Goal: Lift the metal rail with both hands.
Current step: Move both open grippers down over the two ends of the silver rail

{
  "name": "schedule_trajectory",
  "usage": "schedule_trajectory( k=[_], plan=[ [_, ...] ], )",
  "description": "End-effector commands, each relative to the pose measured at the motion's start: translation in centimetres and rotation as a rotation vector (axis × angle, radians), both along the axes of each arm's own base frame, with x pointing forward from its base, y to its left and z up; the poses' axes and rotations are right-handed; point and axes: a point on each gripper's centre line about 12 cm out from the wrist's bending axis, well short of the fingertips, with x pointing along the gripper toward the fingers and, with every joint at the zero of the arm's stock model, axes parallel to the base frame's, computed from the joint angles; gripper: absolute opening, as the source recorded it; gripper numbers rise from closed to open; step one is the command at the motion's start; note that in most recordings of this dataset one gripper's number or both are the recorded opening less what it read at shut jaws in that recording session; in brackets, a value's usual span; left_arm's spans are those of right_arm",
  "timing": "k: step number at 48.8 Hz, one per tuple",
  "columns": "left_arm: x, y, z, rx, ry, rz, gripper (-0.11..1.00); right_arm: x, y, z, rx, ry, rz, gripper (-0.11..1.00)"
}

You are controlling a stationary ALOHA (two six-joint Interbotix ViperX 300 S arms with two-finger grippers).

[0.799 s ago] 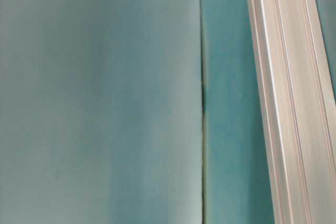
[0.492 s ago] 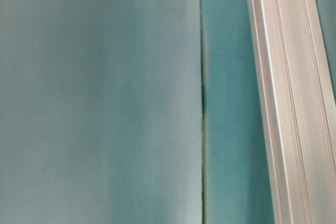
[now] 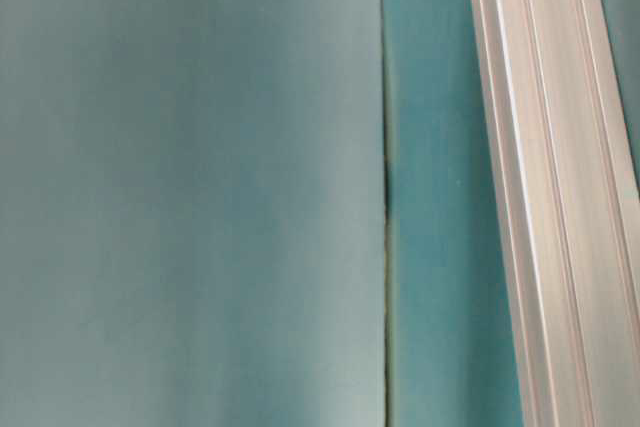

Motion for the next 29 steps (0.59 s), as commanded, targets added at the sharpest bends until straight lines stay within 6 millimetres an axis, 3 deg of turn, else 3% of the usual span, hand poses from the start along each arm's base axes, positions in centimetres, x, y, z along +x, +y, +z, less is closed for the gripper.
schedule_trajectory(
  k=[1,13,29],
  plan=[
    [0.8,-0.1,1.2,-0.016,0.028,0.007,-0.05,1.2,-0.2,0.2,-0.016,0.066,0.024,-0.03],
    [2.6,-0.1,0.2,-0.05,0.236,0.041,-0.05,4.3,-0.7,-1.4,-0.105,0.297,0.173,-0.03],
    [5.0,-0.2,-2.5,-0.097,0.543,0.118,-0.05,6.8,-1.9,-3.7,-0.202,0.537,0.409,-0.03]
  ],
)
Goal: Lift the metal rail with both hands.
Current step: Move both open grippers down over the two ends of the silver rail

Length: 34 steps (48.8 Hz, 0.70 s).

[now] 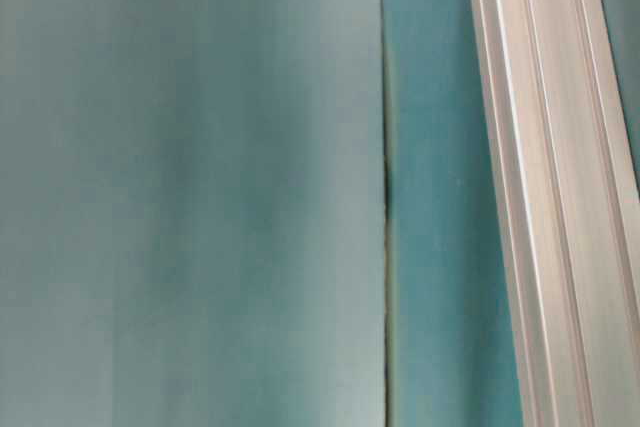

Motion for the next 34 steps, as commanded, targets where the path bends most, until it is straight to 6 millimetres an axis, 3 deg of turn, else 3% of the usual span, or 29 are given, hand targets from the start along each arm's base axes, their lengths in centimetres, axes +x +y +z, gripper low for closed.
schedule_trajectory(
  k=[1,10,24,29,34],
  plan=[
    [1.0,0.0,0.7,0.002,0.027,0.009,-0.05,0.8,-0.2,-0.2,-0.012,0.031,0.044,-0.03],
    [2.2,-0.1,-0.4,0.008,0.085,0.008,-0.05,2.0,-0.5,-2.1,-0.025,0.102,0.132,-0.03],
    [3.0,-0.4,-1.5,0.024,0.12,-0.019,-0.06,2.4,-0.6,-2.8,-0.034,0.087,0.14,0.05],
    [3.0,-0.6,-1.8,0.03,0.131,-0.035,-0.04,2.3,-0.6,-3.0,-0.033,0.093,0.14,0.17],
    [3.1,-0.7,-2.1,0.037,0.133,-0.048,0.04,2.1,-0.5,-3.5,-0.027,0.108,0.141,0.43]
  ],
)
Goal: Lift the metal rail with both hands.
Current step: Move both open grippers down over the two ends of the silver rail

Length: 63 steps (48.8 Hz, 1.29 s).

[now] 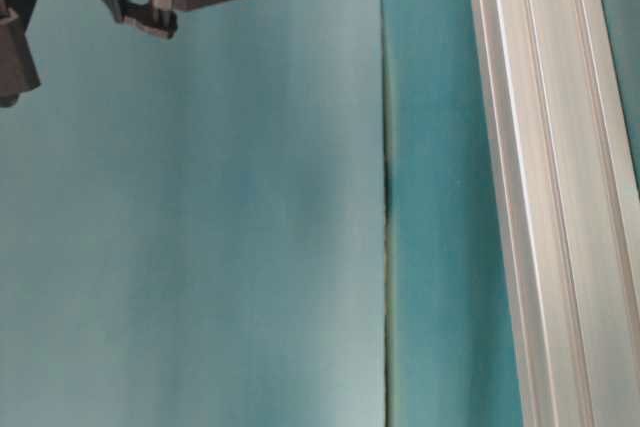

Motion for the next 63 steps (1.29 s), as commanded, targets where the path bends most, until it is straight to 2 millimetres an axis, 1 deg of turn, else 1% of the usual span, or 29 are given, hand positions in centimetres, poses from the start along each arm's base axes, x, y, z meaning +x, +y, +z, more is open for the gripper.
schedule_trajectory(
  k=[1,3,5,8,10,12,15,17,19,24,32,36,41,49,55,63],
  plan=[
    [0.3,-0.2,0.7,0.004,-0.031,-0.013,0.07,0.1,0.2,-0.3,0.002,0.004,0.005,0.49],
    [0.3,-0.2,0.7,0.003,-0.032,-0.01,0.14,0.0,0.2,-0.5,0.001,0.005,0.005,0.62],
    [0.3,-0.2,0.5,0.003,-0.028,-0.01,0.24,0.0,0.2,-0.6,0.0,-0.001,0.001,0.74],
    [0.4,-0.2,0.2,0.001,-0.02,-0.005,0.42,0.1,0.2,-0.8,-0.004,-0.014,0.002,0.9],
    [0.4,-0.2,-0.3,0.0,-0.006,-0.001,0.54,0.2,0.2,-0.9,-0.006,-0.022,0.001,0.96],
    [0.4,-0.2,-0.6,0.0,0.003,0.0,0.67,0.2,0.2,-1.0,-0.007,-0.026,0.0,0.99],
    [0.6,-0.3,-0.8,-0.003,0.008,0.007,0.84,0.2,0.2,-1.0,-0.008,-0.031,0.0,0.99],
    [0.7,-0.3,-1.0,-0.009,0.006,0.012,0.92,0.2,0.2,-1.0,-0.008,-0.031,0.0,0.98],
    [0.8,-0.3,-1.0,-0.007,-0.003,0.012,0.98,0.2,0.2,-1.1,-0.008,-0.031,0.0,0.98],
    [1.1,-0.3,-1.3,-0.015,-0.026,0.016,0.98,0.1,0.3,-1.6,-0.007,-0.023,0.001,0.98],
    [1.5,-0.4,-3.0,-0.017,0.001,0.028,1.0,-0.2,0.5,-2.8,-0.005,-0.011,0.003,0.98],
    [1.7,-0.4,-3.9,-0.019,0.017,0.033,1.0,-0.3,0.8,-3.8,-0.001,0.001,0.002,0.98],
    [1.8,-0.7,-5.7,-0.019,0.03,0.027,1.0,-0.4,1.0,-4.9,0.003,0.004,-0.012,0.98],
    [1.9,-1.3,-7.8,-0.029,0.02,0.021,1.0,-0.3,1.2,-6.5,0.005,-0.006,-0.031,0.98],
    [1.9,-1.7,-8.9,-0.04,0.021,0.033,1.0,-0.2,1.2,-7.3,0.004,-0.009,-0.035,0.98],
    [1.5,-1.6,-10.1,-0.037,0.048,0.037,1.0,0.1,1.1,-8.3,-0.002,-0.022,-0.035,0.98]
  ],
)
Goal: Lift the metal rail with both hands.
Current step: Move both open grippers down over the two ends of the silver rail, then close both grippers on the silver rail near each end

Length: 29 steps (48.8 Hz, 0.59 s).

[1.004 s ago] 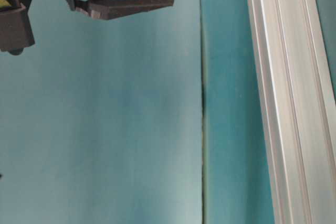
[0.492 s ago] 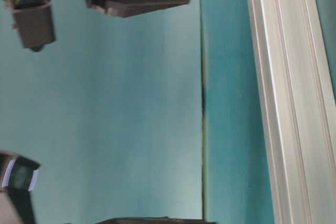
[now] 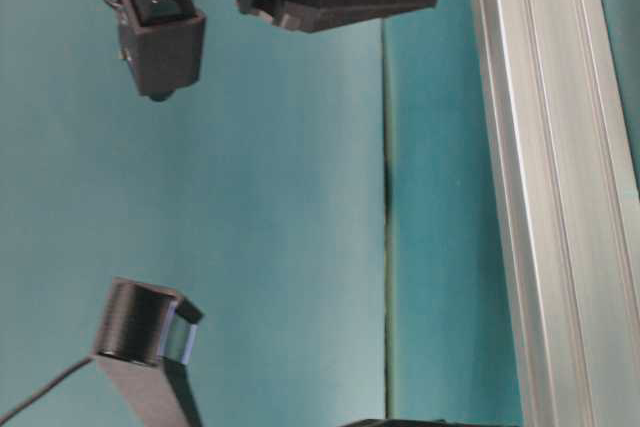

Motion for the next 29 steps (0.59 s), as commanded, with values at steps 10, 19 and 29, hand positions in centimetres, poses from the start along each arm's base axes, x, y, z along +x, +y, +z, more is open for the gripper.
schedule_trajectory(
  k=[10,19,29],
  plan=[
    [-0.3,-0.1,-1.9,0.005,0.018,-0.005,1.0,0.4,0.0,-2.1,-0.006,-0.007,-0.003,0.98],
    [-0.2,-0.1,-3.4,0.001,0.02,-0.002,1.0,0.0,0.3,-3.8,0.002,0.023,-0.002,0.98],
    [-0.1,-0.2,-4.1,0.0,0.02,0.0,1.0,-0.4,0.4,-4.8,0.004,0.034,-0.004,0.98]
  ],
)
